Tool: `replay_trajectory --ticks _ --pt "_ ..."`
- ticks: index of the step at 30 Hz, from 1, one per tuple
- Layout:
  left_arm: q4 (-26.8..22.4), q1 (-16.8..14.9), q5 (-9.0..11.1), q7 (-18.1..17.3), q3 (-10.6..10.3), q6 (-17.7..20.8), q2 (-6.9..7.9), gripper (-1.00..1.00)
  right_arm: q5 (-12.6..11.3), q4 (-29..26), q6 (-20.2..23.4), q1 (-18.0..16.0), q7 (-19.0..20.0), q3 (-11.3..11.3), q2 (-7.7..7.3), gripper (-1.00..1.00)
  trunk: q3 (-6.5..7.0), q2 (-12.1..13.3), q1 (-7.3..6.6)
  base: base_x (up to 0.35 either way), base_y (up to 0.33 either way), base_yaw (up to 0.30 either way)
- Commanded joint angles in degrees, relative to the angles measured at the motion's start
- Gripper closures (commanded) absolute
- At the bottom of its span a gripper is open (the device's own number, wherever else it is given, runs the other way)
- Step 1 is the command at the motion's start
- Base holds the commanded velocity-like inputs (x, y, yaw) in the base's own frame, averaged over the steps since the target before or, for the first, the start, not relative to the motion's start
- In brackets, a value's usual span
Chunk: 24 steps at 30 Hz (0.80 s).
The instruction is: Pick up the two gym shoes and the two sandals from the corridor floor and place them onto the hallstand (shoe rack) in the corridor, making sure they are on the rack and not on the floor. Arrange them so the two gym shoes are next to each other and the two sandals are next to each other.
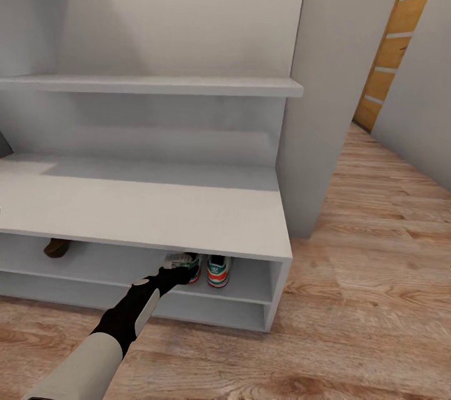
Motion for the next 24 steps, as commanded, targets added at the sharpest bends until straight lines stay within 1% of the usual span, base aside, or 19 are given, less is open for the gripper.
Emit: replay_trajectory --ticks 1,8,12,16,24 --pt "-0.1 0.0 0.6 0.0 -0.1 0.4 0.02 -1.0 -0.8 -0.1 0.2 0.0 -0.5 0.0 -0.01 1.0 -0.05 0.0 -0.03 -0.173 0.0 0.0" --pt "-0.1 0.0 0.6 0.0 -0.1 0.4 0.02 -1.0 -0.8 -0.1 0.2 0.0 -0.5 0.0 -0.01 1.0 -0.05 0.0 -0.03 -0.305 0.005 0.0" --pt "-0.1 0.0 0.6 0.0 -0.1 0.3 0.02 -1.0 -0.8 -0.1 0.2 0.0 -0.5 0.0 -0.01 1.0 -0.05 0.0 -0.03 -0.326 0.088 0.0" --pt "-0.1 0.0 0.6 -0.1 -0.1 0.3 0.02 -1.0 -0.8 -0.1 0.2 0.0 -0.6 0.1 -0.01 1.0 -0.05 0.0 -0.03 -0.256 0.213 0.0" --pt "-0.1 0.0 0.6 0.0 0.0 0.2 0.28 -1.0 -0.8 -0.1 0.2 0.0 -0.6 0.0 -0.01 1.0 -0.05 0.0 -0.03 -0.163 0.283 0.0"
